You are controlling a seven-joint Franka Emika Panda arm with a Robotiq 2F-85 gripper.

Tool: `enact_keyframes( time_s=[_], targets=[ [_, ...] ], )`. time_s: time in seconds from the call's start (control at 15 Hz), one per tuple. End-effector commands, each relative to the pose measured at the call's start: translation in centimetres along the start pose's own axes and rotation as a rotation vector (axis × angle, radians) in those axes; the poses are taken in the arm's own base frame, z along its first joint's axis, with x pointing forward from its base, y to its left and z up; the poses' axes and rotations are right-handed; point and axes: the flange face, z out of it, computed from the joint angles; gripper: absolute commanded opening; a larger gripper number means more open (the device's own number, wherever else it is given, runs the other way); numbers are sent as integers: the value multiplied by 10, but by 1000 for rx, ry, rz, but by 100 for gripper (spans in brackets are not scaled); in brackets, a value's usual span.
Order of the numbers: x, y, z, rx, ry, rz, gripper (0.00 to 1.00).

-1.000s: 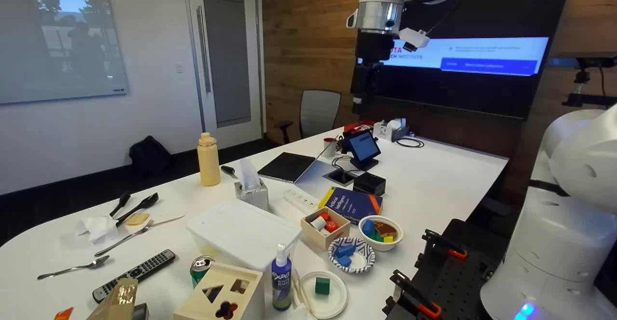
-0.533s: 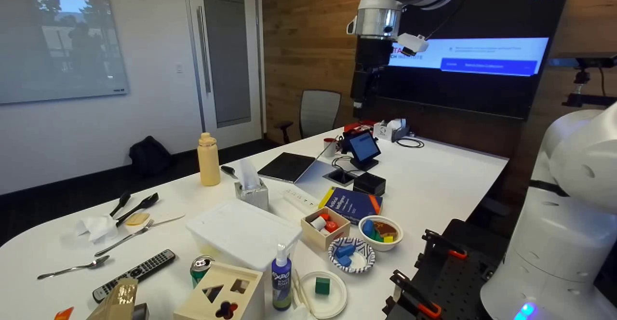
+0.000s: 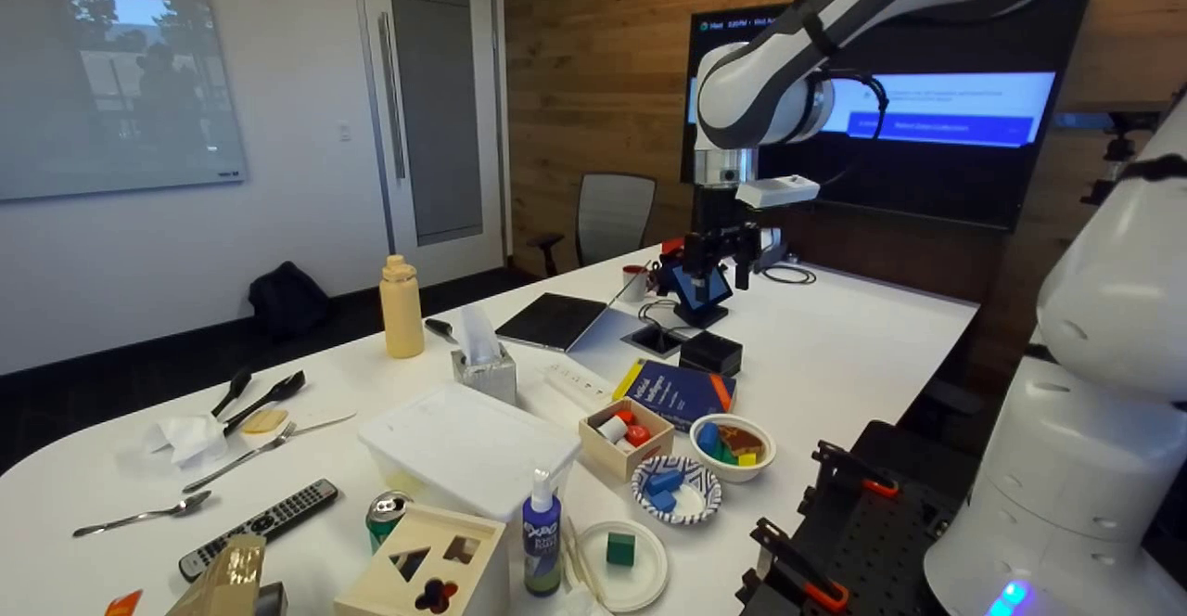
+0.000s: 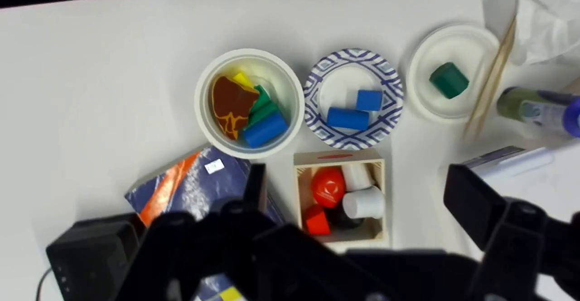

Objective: Move the blue block from the plate on the right, to the one on the left

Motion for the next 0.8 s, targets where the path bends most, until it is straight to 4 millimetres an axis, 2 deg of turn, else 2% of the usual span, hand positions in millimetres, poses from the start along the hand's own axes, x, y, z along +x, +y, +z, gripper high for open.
enact_keyframes(
  time_s=[0.0, 0.33, 0.53, 0.73],
  targets=[
    [36, 29, 67, 17, -18, 204, 100],
    [59, 56, 151, 86, -32, 410, 100],
    [65, 70, 183, 115, -49, 503, 100],
    [67, 87, 202, 150, -68, 577, 100]
  ],
)
